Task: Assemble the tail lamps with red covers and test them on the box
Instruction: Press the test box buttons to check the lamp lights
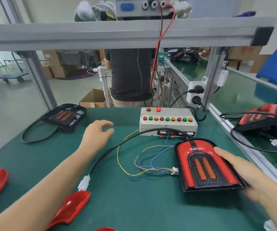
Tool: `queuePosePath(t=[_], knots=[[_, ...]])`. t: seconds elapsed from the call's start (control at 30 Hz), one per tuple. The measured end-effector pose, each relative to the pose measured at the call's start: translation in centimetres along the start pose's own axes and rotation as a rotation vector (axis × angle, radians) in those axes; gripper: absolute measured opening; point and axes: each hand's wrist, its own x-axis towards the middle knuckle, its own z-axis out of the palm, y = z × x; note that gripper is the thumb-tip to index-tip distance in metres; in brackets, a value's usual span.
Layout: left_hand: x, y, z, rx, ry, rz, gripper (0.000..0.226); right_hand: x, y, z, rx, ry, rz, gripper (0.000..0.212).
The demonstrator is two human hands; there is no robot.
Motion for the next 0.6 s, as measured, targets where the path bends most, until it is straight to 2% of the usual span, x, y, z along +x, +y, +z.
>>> queuePosePath(t=[0.03,0.1,0.2,0.3,0.4,0.47,0.53,0.6], knots=[[-0.2,1.3,0.5,-0.027,0.032,0.09,0.025,0.7,1.6,-3.6,0.008,0.201,0.019,0.037],[0.0,3.6,1.4,-0.042,0.021,0.251,0.027,1.3,2.4,-4.7,-0.112,0.248,-0.001,0.037],[1.7,6.0,2.9,0.08,-0.071,0.321,0.038,2.1,1.8,-5.7,-0.195,0.192,0.022,0.042],[3.1,7.1,5.0,0.315,-0.177,0.334,0.047,1.5,1.7,-6.7,-0.264,0.103,0.027,0.045],[3.3,6.9,6.5,0.295,-0.235,0.255,0.052,0.6,1.8,-6.8,-0.266,0.071,0.031,0.046],[2.9,6.8,6.8,0.239,-0.205,0.208,0.051,0.4,2.3,-7.1,-0.237,0.044,0.029,0.043],[2.1,6.4,6.4,0.167,-0.093,0.202,0.043,0.4,2.8,-7.3,-0.195,0.063,-0.012,0.038],[0.7,6.1,5.4,0.051,-0.01,0.291,0.029,0.4,3.0,-7.7,-0.076,0.139,-0.089,0.03]])
